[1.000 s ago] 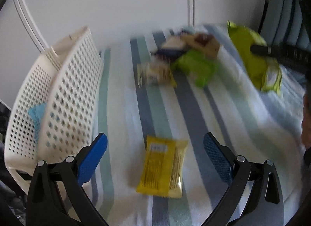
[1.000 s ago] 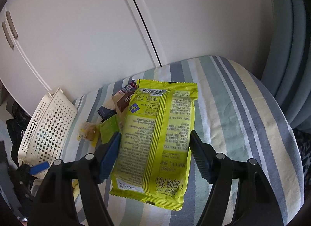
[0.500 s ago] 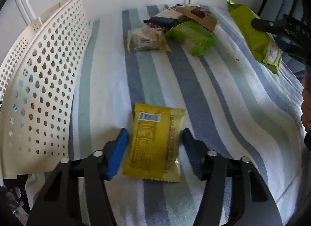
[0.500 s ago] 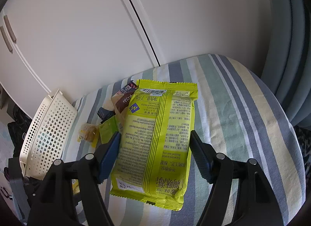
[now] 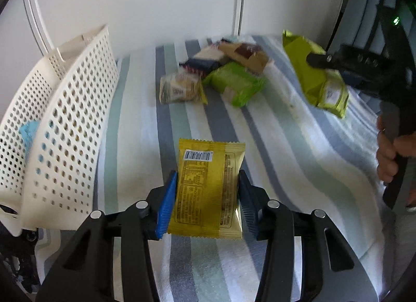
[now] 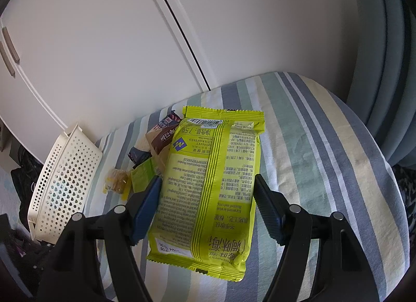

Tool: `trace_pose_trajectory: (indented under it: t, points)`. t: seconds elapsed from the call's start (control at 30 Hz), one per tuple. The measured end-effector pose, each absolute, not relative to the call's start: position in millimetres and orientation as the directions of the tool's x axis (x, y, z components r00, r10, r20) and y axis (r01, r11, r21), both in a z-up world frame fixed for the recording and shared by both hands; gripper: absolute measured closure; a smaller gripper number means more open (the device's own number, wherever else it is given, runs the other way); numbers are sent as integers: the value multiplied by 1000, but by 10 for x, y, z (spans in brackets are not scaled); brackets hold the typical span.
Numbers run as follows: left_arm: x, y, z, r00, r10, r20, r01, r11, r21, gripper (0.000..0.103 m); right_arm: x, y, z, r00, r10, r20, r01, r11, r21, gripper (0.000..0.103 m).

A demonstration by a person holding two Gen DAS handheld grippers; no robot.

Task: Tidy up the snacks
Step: 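Drop the yellow bar into the basket with the left tool while the right holds the lime-green pack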

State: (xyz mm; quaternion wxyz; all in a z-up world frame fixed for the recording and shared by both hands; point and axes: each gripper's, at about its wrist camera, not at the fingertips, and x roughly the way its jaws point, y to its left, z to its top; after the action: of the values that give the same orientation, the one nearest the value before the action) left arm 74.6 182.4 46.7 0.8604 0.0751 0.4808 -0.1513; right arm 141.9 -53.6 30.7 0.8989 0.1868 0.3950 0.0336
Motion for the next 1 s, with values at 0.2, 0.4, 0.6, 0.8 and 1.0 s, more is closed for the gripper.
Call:
trace_pose_trajectory:
  t: [0.2, 0.4, 0.6, 0.8, 1.0]
  points:
    - [697, 1893, 720, 552, -182, -814, 302, 953, -8, 56, 1420, -535, 311, 686, 208, -697, 87, 928, 362, 33]
    - [696, 2104, 973, 614, -164, -772, 241, 970, -15, 56, 1429, -527, 299, 684, 208, -699, 86, 928, 361, 33]
    - [730, 2505, 1226, 670, -114, -734, 137, 990, -29, 56, 1434, -524, 294, 683, 208, -700, 86, 929, 360, 33]
    - [784, 2903, 1358, 701, -49, -711, 21, 999, -49, 56, 1436, -524, 294, 683, 209, -700, 86, 928, 361, 33]
    - [820, 3205, 1398, 714, 15, -700, -67, 997, -46, 56, 1438, -524, 291, 682, 211, -700, 86, 928, 363, 33]
